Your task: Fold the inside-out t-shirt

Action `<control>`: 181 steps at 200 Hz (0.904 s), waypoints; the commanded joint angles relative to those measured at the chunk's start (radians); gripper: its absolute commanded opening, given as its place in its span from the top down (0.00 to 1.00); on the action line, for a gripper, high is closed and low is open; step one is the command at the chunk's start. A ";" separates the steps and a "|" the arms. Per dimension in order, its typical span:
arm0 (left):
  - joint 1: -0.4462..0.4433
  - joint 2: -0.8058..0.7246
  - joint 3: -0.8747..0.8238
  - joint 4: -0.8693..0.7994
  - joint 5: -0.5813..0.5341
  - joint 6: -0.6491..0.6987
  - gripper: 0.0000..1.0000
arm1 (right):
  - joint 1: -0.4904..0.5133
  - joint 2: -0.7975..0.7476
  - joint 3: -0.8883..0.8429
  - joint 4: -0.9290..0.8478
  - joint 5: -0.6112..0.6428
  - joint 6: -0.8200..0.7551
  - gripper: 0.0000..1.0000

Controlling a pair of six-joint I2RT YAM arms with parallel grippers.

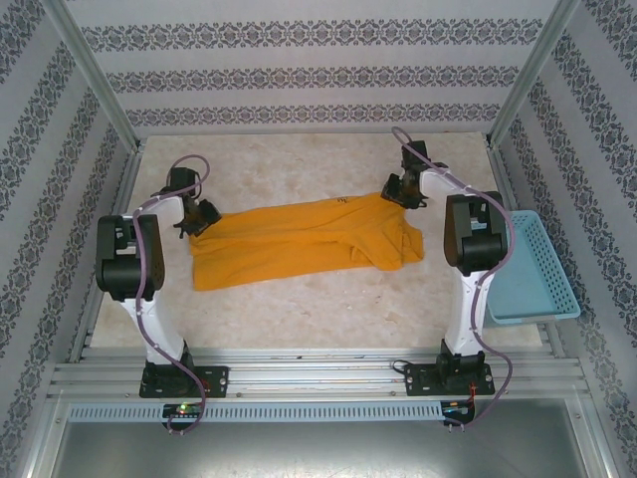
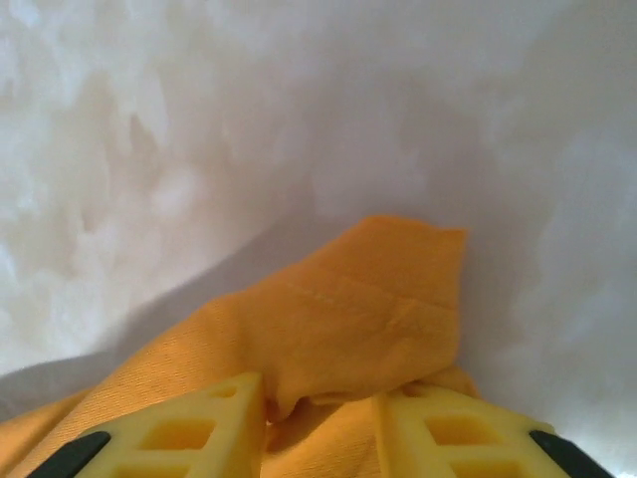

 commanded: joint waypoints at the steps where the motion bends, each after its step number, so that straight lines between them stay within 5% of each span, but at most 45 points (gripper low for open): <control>1: 0.060 0.040 -0.009 0.024 -0.011 -0.016 0.66 | -0.021 0.025 0.028 -0.016 0.029 0.008 0.70; 40: 0.072 0.031 0.017 -0.002 0.029 0.006 0.68 | -0.041 0.015 0.059 -0.020 -0.004 -0.015 0.74; 79: 0.055 -0.064 0.024 -0.085 0.027 0.007 0.52 | -0.012 -0.180 -0.104 0.004 -0.001 -0.049 0.60; 110: 0.019 -0.092 0.003 -0.097 0.030 0.020 0.49 | 0.041 -0.270 -0.220 0.017 -0.028 -0.058 0.53; 181: -0.008 -0.044 -0.036 -0.064 0.027 0.026 0.49 | 0.098 -0.118 -0.105 -0.099 0.035 -0.040 0.55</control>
